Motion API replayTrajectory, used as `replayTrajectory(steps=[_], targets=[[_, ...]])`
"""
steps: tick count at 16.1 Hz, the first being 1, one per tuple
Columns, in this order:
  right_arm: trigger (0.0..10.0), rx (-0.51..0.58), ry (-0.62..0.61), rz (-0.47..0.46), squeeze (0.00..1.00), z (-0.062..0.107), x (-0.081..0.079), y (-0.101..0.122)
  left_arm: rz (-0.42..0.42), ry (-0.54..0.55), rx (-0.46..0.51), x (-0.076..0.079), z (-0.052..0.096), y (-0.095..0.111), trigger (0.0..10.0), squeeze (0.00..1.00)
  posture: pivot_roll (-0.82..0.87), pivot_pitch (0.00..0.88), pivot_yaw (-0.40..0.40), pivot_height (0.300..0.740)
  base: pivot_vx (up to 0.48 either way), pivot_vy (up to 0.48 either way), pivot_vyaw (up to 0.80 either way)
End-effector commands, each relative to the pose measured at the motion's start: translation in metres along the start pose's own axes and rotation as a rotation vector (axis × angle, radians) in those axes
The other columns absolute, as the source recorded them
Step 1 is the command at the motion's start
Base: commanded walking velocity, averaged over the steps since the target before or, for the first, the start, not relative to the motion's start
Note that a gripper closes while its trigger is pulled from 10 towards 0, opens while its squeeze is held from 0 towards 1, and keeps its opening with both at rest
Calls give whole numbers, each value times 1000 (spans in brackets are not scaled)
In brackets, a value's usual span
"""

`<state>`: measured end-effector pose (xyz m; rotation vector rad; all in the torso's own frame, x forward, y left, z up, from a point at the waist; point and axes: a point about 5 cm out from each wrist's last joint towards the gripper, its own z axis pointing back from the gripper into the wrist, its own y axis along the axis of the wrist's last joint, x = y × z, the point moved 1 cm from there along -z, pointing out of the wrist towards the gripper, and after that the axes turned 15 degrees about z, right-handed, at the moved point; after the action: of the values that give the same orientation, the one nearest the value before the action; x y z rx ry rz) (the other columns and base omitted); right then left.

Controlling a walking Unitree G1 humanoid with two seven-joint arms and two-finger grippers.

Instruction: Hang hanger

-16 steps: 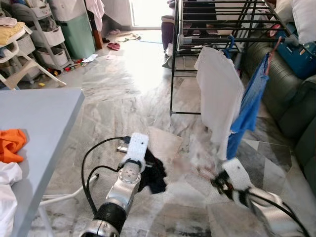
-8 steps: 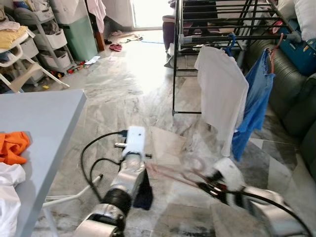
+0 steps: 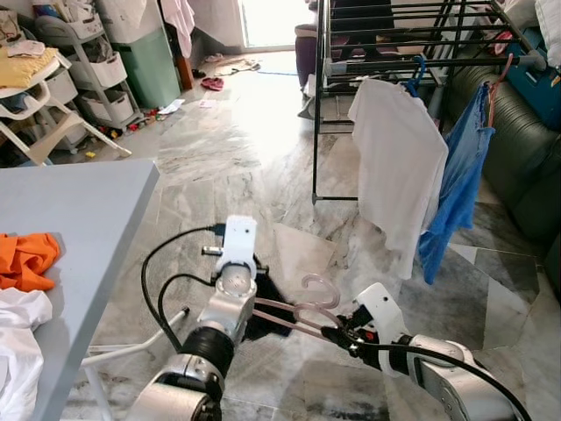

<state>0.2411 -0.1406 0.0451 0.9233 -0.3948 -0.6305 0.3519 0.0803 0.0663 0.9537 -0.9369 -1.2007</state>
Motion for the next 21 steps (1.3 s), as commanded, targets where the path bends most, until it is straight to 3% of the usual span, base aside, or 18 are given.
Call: replayTrajectory(steps=[1,4,10,15,19,21], targets=[[10000,1,3,11,0,-4,-4,3,6,26,53,0,-3,18,10000,0,-95,0,128,740,0,0,0],[10000,-28,-61,-6,0,-11,-3,-2,25,70,61,-7,-4,25,10000,0,-91,0,136,740,0,0,0],[10000,-90,-283,-83,0,-22,20,-16,73,106,75,-13,-1,41,10000,0,-75,0,141,740,0,0,0],[10000,-92,-356,-153,0,-32,36,-18,90,99,63,-11,2,45,10000,0,-61,0,142,740,0,0,0],[10000,-29,-326,-166,0,-45,39,-3,73,70,51,-2,5,45,10000,0,-53,0,141,740,0,0,0],[10000,-18,-353,-165,0,-42,44,-4,73,77,50,-2,5,46,10000,0,-51,0,140,740,0,0,0]])
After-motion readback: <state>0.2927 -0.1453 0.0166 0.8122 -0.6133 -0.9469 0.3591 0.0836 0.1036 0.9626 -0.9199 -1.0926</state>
